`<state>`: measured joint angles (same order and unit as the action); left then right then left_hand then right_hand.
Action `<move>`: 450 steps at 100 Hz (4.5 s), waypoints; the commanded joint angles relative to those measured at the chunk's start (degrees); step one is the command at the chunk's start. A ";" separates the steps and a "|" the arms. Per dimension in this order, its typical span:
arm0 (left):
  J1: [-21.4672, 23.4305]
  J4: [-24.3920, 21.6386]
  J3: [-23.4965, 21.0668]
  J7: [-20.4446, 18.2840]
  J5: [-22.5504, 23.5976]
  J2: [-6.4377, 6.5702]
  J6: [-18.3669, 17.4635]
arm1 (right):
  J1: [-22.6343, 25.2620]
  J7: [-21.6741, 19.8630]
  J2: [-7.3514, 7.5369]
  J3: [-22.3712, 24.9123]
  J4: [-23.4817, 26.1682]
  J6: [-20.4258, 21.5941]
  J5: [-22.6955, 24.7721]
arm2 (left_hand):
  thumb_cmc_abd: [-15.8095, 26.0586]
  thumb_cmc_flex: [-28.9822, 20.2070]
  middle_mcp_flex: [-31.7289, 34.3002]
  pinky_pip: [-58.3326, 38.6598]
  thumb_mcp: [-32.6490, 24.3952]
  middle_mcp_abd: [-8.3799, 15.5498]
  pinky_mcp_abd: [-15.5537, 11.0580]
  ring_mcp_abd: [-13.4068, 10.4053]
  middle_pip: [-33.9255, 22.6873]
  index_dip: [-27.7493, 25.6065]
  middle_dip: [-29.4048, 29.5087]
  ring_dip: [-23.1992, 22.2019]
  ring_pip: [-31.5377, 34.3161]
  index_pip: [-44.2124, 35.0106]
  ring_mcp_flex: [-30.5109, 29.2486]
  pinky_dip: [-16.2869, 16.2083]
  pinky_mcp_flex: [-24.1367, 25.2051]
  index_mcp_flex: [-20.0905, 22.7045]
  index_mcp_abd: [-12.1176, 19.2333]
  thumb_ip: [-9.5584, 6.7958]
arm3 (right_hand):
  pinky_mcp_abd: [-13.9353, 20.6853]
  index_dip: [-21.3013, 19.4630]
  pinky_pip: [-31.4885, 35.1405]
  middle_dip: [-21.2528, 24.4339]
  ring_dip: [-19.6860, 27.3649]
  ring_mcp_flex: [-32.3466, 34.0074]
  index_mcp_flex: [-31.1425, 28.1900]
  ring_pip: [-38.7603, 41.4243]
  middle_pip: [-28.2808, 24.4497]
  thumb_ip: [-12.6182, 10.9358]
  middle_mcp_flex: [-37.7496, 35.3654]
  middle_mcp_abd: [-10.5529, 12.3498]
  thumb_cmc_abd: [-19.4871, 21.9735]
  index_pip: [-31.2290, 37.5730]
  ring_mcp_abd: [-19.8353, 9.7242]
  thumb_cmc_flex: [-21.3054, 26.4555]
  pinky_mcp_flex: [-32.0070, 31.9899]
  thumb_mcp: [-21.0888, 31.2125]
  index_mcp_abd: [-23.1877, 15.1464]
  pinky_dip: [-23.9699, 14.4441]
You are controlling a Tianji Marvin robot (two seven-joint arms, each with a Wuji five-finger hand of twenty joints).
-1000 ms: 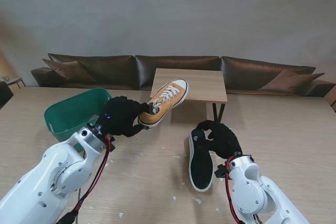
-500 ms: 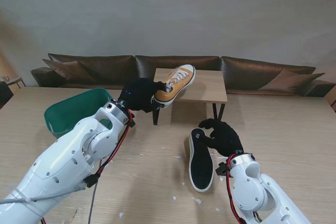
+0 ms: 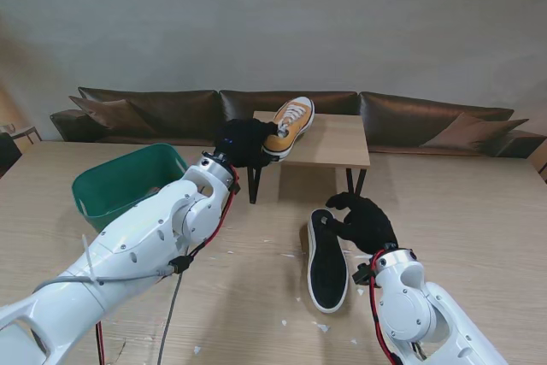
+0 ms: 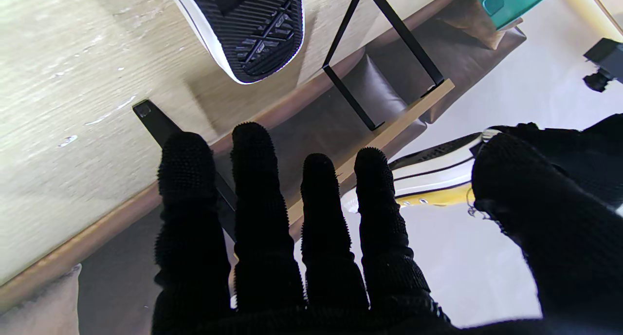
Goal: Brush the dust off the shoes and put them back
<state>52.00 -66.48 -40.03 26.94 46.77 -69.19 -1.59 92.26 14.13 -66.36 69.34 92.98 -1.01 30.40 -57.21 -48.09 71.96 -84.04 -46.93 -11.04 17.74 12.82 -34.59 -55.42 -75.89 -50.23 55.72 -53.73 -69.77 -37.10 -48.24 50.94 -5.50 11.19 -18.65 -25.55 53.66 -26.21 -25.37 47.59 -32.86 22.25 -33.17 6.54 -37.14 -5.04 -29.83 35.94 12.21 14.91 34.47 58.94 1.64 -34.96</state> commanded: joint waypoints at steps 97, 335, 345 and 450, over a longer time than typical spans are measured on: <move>-0.95 2.03 1.53 -6.24 -0.46 -0.07 2.45 | -0.53 -1.44 -0.25 -0.55 -0.93 -0.37 -0.96 | 13.98 7.05 -17.37 -3.51 -3.55 -1.69 -0.58 2.35 3.49 14.85 21.87 -1.81 3.65 13.50 10.65 -6.20 12.88 -9.50 -6.89 -3.29 | -1.03 -0.26 0.39 0.49 0.06 -0.35 0.02 0.77 -0.91 -1.37 0.47 -1.08 1.98 0.71 0.09 -1.33 -15.62 1.58 0.15 0.13; 41.80 -29.22 -26.07 -21.33 -3.56 6.23 -5.48 | -13.49 -21.68 3.98 -18.04 -1.55 -41.71 15.97 | 34.82 8.71 -19.81 16.61 16.75 -8.19 7.13 12.85 21.68 30.45 42.97 7.85 -20.55 37.28 25.81 -9.40 32.80 -1.30 -6.23 -6.90 | 2.01 1.39 0.27 0.81 -0.29 -7.08 6.58 1.02 0.28 -3.12 8.81 -1.40 0.52 -5.06 -1.26 -3.86 -21.12 -17.32 6.06 0.26; 41.78 -29.14 -26.10 -21.35 -3.54 6.25 -5.61 | -14.17 -23.33 4.28 -18.30 -1.54 -42.74 14.20 | 34.94 8.68 -20.00 16.68 16.98 -8.43 7.20 12.93 21.79 30.40 42.99 7.82 -20.53 37.34 25.96 -9.55 32.96 -1.35 -6.21 -6.95 | 2.44 1.57 -0.96 0.75 -0.31 -9.63 6.17 0.91 0.32 -3.18 10.81 -1.68 0.64 -5.49 -1.39 -1.91 -22.77 -18.65 6.39 0.01; 43.47 -30.34 -27.15 -21.71 -3.45 6.31 -4.73 | -20.03 -19.41 0.59 -27.09 -6.81 -44.21 -0.41 | 36.52 8.10 -20.74 17.13 18.87 -8.77 7.07 13.04 22.24 29.76 43.13 7.69 -20.30 36.72 26.40 -10.41 33.85 0.23 -6.74 -7.29 | 4.55 8.53 15.92 -12.04 -13.19 11.87 -24.32 32.21 -9.47 11.55 -25.72 1.46 -24.28 25.24 -4.38 17.17 -10.65 11.12 -4.97 -4.03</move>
<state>95.23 -96.45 -67.11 6.24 43.45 -62.79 -6.54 71.52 -4.19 -65.17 43.13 86.53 -45.03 29.70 -23.22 -38.72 51.96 -67.62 -29.06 -19.23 23.74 24.53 -12.89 -25.19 -32.22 -41.61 34.16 -16.44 -42.28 -46.43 -16.29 50.39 -11.86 5.95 -14.46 -16.61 64.79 -35.73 -36.85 56.14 -51.52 50.75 -40.45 20.94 -57.54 -5.85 -50.74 54.00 8.49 21.71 34.34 57.93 6.45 -37.04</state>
